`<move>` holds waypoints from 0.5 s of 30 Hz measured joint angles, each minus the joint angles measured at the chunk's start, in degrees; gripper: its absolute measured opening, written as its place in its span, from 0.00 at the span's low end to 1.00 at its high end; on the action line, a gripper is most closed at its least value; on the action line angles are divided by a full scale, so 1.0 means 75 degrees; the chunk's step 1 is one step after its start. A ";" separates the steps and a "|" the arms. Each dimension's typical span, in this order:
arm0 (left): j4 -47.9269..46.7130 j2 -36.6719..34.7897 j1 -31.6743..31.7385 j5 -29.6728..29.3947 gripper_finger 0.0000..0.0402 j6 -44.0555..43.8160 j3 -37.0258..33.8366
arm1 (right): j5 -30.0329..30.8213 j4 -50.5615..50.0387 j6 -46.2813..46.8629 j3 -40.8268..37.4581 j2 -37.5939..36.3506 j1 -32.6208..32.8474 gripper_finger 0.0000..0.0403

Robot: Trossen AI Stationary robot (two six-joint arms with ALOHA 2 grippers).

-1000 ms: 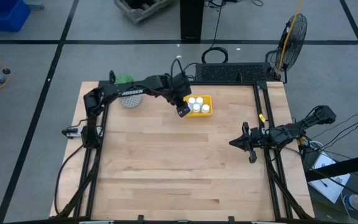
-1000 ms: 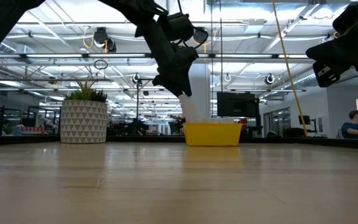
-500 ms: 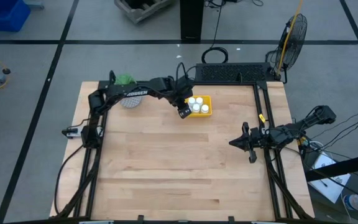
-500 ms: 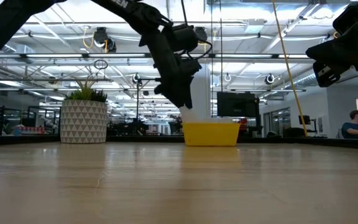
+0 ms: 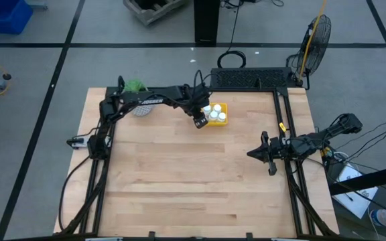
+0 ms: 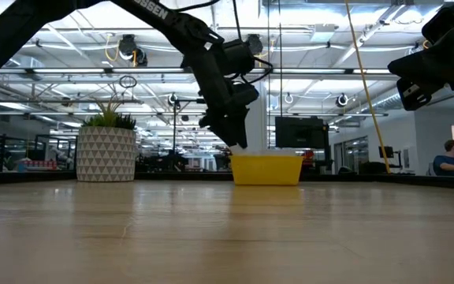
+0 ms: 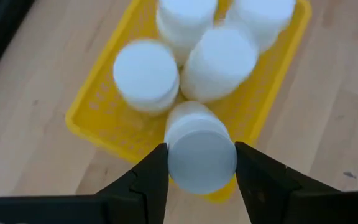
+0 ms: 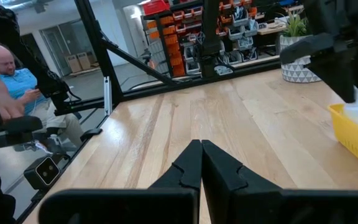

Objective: Pick and place pill bottles into a basket
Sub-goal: Put the white pill bottle into the yellow bin, then return to Home Position

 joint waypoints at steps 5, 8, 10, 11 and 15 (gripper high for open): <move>0.0167 0.0021 -0.0028 0.0158 0.48 0.0100 0.0000 | 0.0000 0.0000 0.0001 -0.0001 -0.0001 -0.0002 0.00; 0.0177 0.0021 -0.0078 0.0004 0.56 0.0122 0.0000 | 0.0000 0.0000 -0.0001 0.0000 -0.0001 0.0000 0.00; 0.0284 0.0021 -0.0098 -0.0040 0.60 0.0122 0.0000 | 0.0000 0.0000 -0.0002 -0.0001 -0.0001 -0.0003 0.00; 0.0353 0.0021 -0.0104 -0.0046 0.61 0.0122 0.0000 | 0.0000 0.0001 0.0001 -0.0001 -0.0001 -0.0002 0.00; 0.0357 0.0021 -0.0107 -0.0167 0.66 0.0047 0.0000 | 0.0000 0.0000 -0.0002 -0.0002 -0.0001 0.0000 0.00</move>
